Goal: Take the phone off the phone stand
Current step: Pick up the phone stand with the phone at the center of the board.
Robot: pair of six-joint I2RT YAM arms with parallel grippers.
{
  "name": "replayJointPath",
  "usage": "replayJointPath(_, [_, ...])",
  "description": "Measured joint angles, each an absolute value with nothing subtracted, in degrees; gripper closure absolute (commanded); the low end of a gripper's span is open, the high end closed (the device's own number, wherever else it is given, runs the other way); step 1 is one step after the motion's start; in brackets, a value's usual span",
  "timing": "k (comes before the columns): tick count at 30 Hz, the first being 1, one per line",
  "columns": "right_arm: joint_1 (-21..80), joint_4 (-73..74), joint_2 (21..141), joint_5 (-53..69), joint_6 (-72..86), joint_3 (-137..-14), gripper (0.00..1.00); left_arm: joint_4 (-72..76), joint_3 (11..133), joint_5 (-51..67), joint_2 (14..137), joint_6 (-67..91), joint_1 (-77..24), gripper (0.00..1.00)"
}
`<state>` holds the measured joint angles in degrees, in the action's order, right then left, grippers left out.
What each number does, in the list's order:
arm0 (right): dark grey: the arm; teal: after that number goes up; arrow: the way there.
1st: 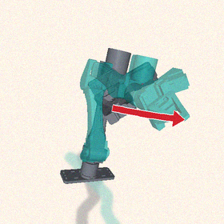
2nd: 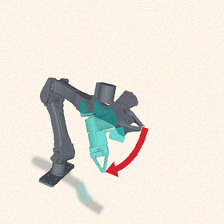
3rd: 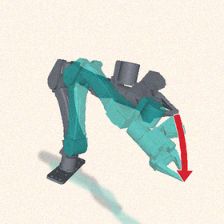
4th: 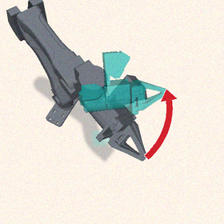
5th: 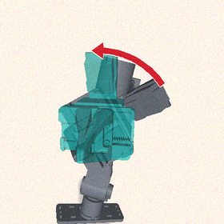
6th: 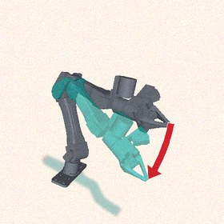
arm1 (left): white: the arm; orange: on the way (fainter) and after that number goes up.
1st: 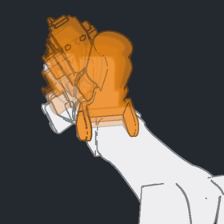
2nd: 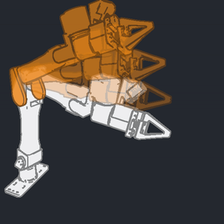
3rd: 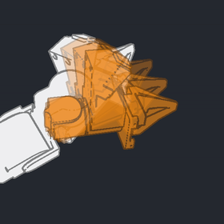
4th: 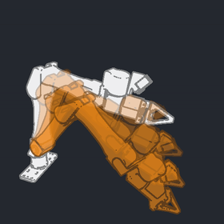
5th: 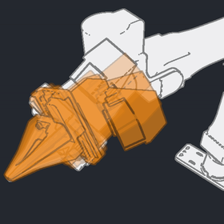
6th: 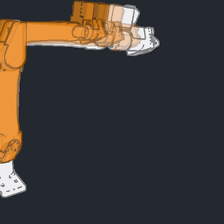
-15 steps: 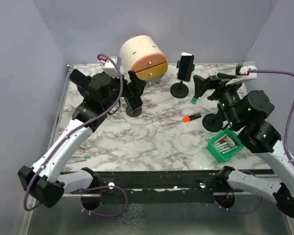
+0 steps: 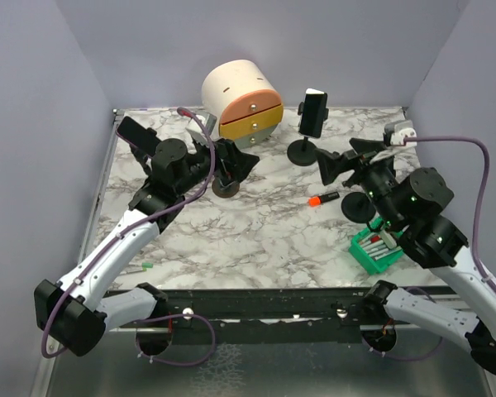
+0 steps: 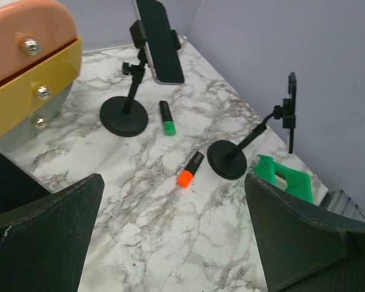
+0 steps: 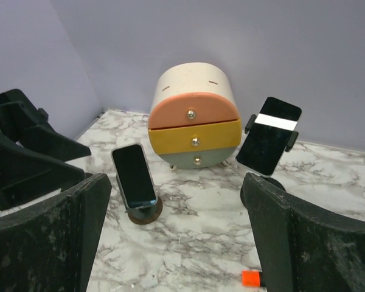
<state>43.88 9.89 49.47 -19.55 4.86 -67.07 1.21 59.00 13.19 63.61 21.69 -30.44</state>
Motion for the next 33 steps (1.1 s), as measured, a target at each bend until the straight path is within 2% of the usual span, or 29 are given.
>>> replayJointPath(8, [43.9, 12.1, 34.7, -21.7, 4.4, -56.8, 0.05, 9.5, 58.8, 20.4, 67.6, 27.2, -33.4, 0.03])
replayJointPath(15, [43.9, 14.8, 22.9, -21.8, 4.6, -49.9, 0.06, 10.8, 62.8, 17.1, 76.8, 29.1, -46.7, 0.04])
replayJointPath(22, [43.9, 17.0, 15.2, -22.2, 6.0, -49.3, 0.07, 12.1, 75.0, 11.6, 87.2, 30.5, -52.4, 0.16])
replayJointPath(33, [43.9, 24.6, 13.3, -23.0, 7.3, -52.9, 0.07, 12.1, 93.5, 11.3, 105.1, 32.3, -54.9, 0.16])
